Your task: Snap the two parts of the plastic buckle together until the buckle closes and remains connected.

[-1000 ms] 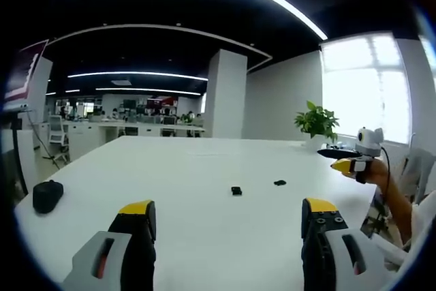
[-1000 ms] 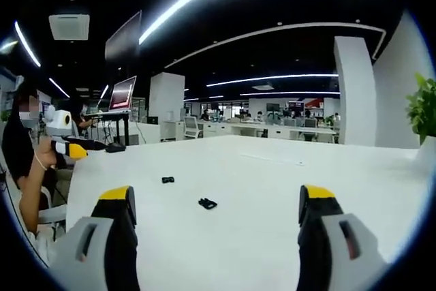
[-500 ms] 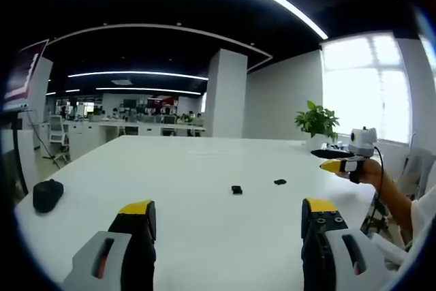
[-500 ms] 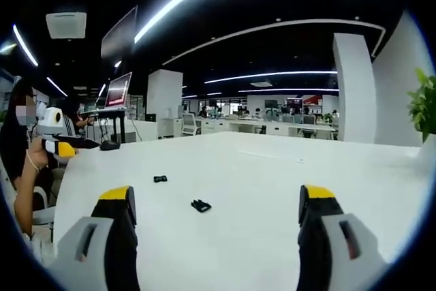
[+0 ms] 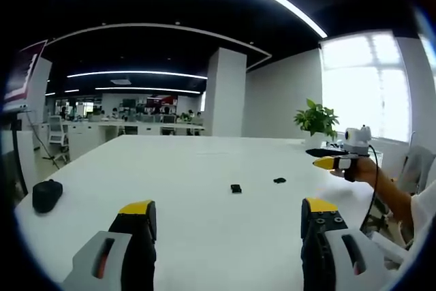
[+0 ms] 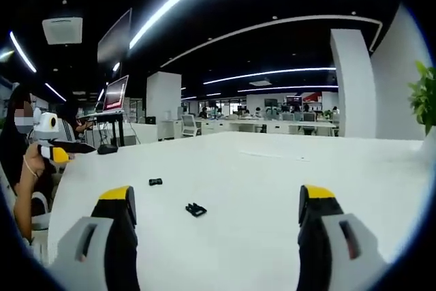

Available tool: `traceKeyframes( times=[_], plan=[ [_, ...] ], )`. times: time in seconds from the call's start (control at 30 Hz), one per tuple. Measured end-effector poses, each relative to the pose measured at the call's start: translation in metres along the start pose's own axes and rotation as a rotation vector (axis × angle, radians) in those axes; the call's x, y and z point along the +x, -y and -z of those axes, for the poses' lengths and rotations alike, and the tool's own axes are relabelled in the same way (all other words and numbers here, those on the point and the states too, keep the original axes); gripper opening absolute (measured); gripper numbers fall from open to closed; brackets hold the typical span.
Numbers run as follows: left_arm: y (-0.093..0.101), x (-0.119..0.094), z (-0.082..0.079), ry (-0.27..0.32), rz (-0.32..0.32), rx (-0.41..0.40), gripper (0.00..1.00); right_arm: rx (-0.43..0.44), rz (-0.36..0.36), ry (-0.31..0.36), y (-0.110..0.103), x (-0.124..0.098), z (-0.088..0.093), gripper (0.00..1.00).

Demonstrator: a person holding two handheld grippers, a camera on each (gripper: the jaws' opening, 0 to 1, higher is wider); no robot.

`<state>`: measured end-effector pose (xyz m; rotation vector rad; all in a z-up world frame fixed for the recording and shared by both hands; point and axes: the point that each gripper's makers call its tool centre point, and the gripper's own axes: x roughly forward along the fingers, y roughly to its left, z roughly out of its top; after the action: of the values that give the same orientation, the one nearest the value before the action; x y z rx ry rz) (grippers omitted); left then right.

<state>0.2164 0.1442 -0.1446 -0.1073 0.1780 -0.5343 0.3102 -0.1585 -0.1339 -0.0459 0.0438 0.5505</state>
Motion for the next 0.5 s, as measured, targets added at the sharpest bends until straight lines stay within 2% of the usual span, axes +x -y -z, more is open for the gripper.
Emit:
traceKeyframes(
  times=[0.2, 0.5],
  plan=[
    [-0.002, -0.001, 0.000, 0.000, -0.004, -0.004, 0.89, -0.001, -0.027, 0.010, 0.000, 0.013, 0.000, 1.00],
    [0.003, 0.002, -0.001, -0.002, 0.006, 0.000, 0.89, -0.048, -0.045, 0.014, 0.001, 0.028, -0.003, 1.00]
  ],
)
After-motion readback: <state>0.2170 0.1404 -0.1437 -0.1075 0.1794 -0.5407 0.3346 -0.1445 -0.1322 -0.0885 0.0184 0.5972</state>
